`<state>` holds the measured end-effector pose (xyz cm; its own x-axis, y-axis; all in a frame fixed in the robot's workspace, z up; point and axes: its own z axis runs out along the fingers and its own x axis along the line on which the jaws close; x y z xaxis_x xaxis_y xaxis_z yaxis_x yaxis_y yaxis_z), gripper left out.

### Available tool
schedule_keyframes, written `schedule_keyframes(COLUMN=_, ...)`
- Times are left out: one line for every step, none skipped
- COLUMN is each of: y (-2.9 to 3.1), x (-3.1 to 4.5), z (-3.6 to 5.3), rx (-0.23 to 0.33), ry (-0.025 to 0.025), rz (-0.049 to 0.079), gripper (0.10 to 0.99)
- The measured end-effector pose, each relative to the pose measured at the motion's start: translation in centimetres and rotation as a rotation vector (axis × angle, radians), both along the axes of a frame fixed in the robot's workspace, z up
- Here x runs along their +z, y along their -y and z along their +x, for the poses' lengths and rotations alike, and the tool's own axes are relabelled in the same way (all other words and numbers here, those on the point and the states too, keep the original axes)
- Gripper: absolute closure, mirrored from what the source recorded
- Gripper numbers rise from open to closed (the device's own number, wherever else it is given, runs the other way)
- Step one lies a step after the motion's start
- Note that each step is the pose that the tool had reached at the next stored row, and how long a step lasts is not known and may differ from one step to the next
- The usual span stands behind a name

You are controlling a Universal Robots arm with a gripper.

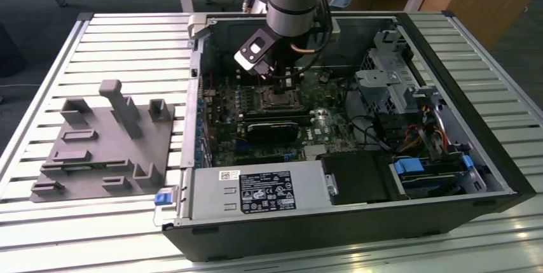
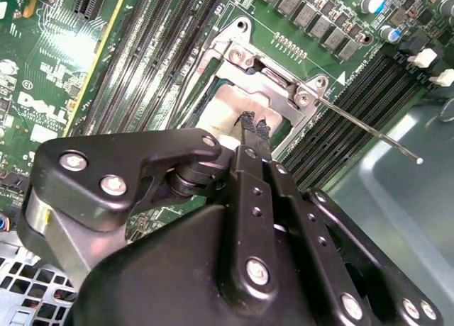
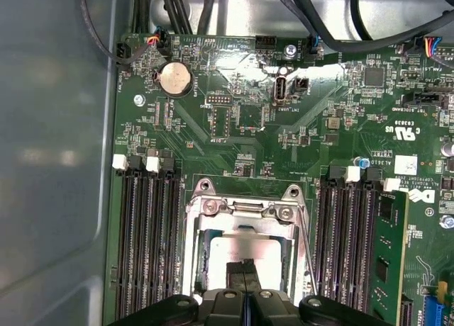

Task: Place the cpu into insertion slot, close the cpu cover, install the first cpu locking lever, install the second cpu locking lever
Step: 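Install the first cpu locking lever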

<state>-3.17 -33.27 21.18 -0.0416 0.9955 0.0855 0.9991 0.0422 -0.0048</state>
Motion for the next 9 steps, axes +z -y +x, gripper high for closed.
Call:
schedule_keyframes(y=0.00, x=0.03, z=0.00, rx=0.000, ry=0.0000, rz=0.000, gripper=0.980)
schedule_keyframes(y=0.00, x=0.06, z=0.00, rx=0.000, ry=0.0000, rz=0.000, gripper=0.980)
schedule_keyframes(y=0.00, x=0.07, z=0.00, rx=0.000, ry=0.0002, rz=0.000, gripper=0.980)
schedule_keyframes(y=0.00, x=0.13, z=0.00, rx=0.000, ry=0.0000, rz=0.000, gripper=0.980)
schedule_keyframes(y=0.00, x=0.15, z=0.00, rx=0.000, ry=0.0000, rz=0.000, gripper=0.980)
schedule_keyframes(y=0.00, x=0.15, z=0.00, rx=0.000, ry=0.0000, rz=0.000, gripper=0.980)
schedule_keyframes(y=0.00, x=0.15, z=0.00, rx=0.000, ry=0.0000, rz=0.000, gripper=0.980)
schedule_keyframes(y=0.00, x=0.16, z=0.00, rx=0.000, ry=0.0001, rz=0.000, gripper=0.980)
schedule_keyframes(y=0.00, x=0.17, z=0.00, rx=0.000, ry=0.0000, rz=0.000, gripper=0.980)
